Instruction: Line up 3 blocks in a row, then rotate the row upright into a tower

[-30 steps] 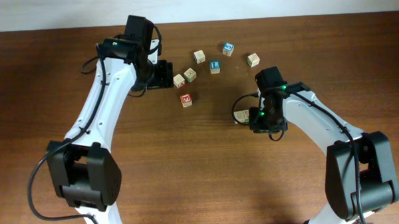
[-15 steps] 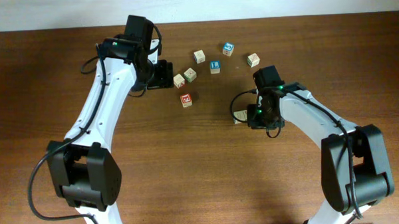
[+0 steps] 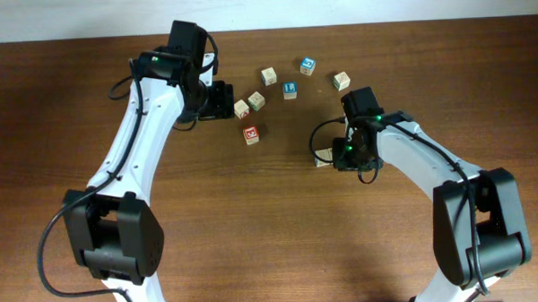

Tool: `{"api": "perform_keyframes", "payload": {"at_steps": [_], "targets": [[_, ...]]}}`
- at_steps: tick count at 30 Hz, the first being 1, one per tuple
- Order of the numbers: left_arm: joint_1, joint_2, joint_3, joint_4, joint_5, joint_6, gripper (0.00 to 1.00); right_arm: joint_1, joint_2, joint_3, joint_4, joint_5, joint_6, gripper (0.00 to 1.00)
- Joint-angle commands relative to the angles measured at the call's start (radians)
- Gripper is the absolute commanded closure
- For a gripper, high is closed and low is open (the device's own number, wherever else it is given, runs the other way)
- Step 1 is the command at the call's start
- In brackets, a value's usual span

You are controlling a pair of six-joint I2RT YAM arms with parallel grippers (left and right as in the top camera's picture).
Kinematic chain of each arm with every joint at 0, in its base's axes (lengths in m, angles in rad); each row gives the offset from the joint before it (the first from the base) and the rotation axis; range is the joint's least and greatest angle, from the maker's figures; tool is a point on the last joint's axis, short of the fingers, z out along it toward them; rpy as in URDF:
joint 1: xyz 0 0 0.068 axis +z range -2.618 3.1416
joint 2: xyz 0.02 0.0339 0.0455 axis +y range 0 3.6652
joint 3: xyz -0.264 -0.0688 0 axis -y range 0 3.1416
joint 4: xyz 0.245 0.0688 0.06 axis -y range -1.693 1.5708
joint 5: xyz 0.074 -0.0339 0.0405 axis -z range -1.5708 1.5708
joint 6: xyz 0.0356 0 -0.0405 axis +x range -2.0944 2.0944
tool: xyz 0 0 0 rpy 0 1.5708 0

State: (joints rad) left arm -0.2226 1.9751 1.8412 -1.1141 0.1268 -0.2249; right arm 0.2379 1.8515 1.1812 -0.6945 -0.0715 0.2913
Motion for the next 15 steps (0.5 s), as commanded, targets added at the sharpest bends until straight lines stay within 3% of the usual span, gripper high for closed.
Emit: {"api": "perform_keyframes", "payload": {"at_steps": [1,9,15], "targets": [[-0.004,0.010,0.004,0.002,0.000,0.003,0.26,-0.003,0.007,-0.004,0.010,0.016,0.000,0.74],[-0.004,0.010,0.004,0.002,0.000,0.002,0.26,-0.003,0.006,-0.004,0.011,-0.006,0.000,0.74],[-0.007,0.010,0.004,0.002,0.008,0.002,0.28,-0.003,-0.025,0.107,-0.127,-0.054,-0.006,0.75]]}}
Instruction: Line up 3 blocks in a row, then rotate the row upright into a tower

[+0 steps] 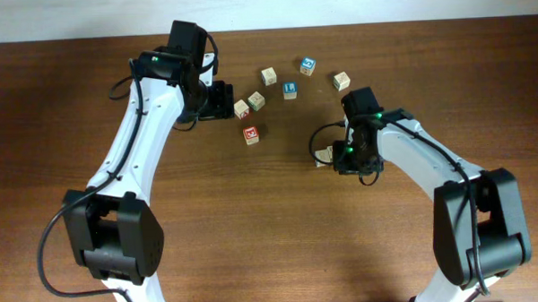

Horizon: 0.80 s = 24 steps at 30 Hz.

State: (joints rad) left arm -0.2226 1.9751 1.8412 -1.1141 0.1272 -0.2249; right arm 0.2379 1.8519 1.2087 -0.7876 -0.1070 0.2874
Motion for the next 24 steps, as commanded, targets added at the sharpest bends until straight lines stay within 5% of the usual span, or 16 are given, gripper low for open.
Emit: {"api": "perform_keyframes", "payload": {"at_steps": [1,24], "targets": [[-0.007,0.010,0.004,0.002,0.008,0.002,0.28,-0.003,-0.028,0.101,-0.048,-0.025,-0.002,0.75],[0.003,0.011,0.004,0.031,-0.042,-0.017,0.26,0.168,0.046,0.029,0.003,0.171,0.144,0.75]]}}
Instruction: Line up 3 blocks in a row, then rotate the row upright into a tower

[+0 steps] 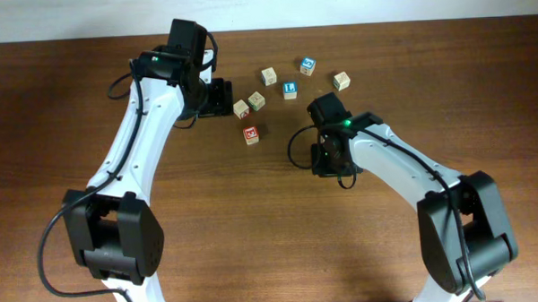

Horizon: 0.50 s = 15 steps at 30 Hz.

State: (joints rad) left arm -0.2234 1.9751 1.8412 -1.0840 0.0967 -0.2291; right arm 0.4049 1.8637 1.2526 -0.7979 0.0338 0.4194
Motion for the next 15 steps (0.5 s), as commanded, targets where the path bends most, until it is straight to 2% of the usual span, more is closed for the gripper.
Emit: {"api": "perform_keyframes", "payload": {"at_steps": [1,15], "targets": [[0.003,0.011,0.004,0.001,-0.011,-0.013,0.26,0.001,0.041,-0.015,0.017,0.029,0.012,0.75],[0.003,0.011,0.004,0.001,-0.011,-0.013,0.26,0.001,0.062,-0.015,0.082,0.030,0.012,0.76]]}}
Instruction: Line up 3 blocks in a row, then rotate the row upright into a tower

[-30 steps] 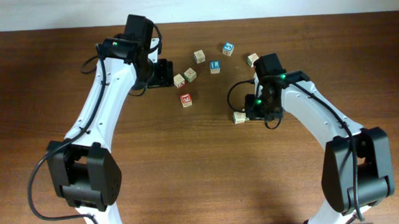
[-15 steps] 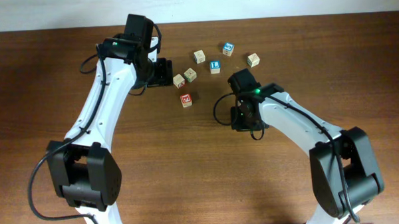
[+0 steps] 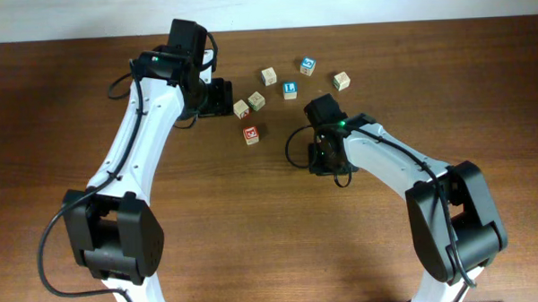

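Several small cubes lie at the back of the wooden table: a red block (image 3: 250, 134), two blue blocks (image 3: 308, 66) (image 3: 289, 90), and natural wood blocks (image 3: 268, 76) (image 3: 341, 80) (image 3: 256, 100) (image 3: 241, 108). My left gripper (image 3: 226, 100) points right, its tip just beside the nearest wood block. Whether its jaws are open or shut is not visible. My right gripper (image 3: 324, 158) points down at the table right of the red block, with its fingers hidden under the wrist. No block shows beneath it.
The table's far edge (image 3: 381, 23) runs close behind the blocks. The left arm (image 3: 138, 138) reaches in from the front left. The right arm (image 3: 404, 164) comes in from the front right. Bare wood fills the front of the table (image 3: 272, 249).
My right gripper has shifted slightly left and its forearm has swung with it. The left arm and the visible blocks have not moved.
At first my right gripper stood farther right with a light wood block showing at its left side. Then it had moved a little left with that block. By the last two moments it is further left and the block is hidden. The left gripper stayed by its wood block.
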Tool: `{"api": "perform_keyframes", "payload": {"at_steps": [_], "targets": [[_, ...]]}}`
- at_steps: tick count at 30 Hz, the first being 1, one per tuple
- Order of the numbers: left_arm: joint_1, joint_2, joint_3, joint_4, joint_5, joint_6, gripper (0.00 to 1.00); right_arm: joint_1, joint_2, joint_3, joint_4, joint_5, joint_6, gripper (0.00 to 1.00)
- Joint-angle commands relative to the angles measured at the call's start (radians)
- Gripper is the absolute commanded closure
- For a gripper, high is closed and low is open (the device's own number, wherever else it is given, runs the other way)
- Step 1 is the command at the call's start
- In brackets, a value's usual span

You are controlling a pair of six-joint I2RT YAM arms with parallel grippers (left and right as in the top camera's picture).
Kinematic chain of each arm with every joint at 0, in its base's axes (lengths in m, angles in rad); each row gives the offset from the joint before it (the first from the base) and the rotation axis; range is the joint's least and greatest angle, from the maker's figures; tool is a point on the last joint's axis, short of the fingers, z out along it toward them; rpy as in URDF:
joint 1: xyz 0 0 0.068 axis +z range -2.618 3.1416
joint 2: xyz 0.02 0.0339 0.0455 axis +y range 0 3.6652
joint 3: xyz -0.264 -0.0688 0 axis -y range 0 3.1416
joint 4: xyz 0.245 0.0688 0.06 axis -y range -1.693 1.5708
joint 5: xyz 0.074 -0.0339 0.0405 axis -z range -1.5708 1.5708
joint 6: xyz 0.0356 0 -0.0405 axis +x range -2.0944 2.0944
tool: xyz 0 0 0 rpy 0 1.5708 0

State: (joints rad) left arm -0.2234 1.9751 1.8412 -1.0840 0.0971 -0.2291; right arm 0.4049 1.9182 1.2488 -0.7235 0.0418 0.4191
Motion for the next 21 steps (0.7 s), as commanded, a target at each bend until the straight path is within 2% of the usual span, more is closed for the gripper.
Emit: {"api": "perform_keyframes", "payload": {"at_steps": [1,9,11,15,16,18,21], "targets": [[0.003,0.011,0.004,0.001,-0.011,-0.013,0.26,0.001,0.008,-0.011,0.010,0.023,0.013,0.76],[0.003,0.011,0.004,-0.002,-0.011,-0.013,0.26,0.000,0.004,-0.007,-0.006,0.010,0.012,0.77],[0.003,0.011,0.004,-0.003,-0.007,-0.013,0.26,0.000,-0.013,0.035,-0.073,-0.008,0.013,0.81],[-0.008,0.011,0.004,-0.007,0.024,-0.029,0.29,-0.008,-0.079,0.181,-0.220,-0.007,0.012,0.80],[-0.013,0.011,0.004,-0.009,0.024,-0.037,0.33,-0.016,-0.085,0.208,-0.244,-0.007,0.012,0.80],[-0.031,0.013,-0.001,-0.009,0.023,-0.048,0.50,-0.054,-0.089,0.256,-0.295,-0.008,0.012,0.80],[-0.060,0.021,-0.013,-0.010,0.024,-0.071,0.71,-0.136,-0.086,0.257,-0.329,-0.027,-0.003,0.82]]}}
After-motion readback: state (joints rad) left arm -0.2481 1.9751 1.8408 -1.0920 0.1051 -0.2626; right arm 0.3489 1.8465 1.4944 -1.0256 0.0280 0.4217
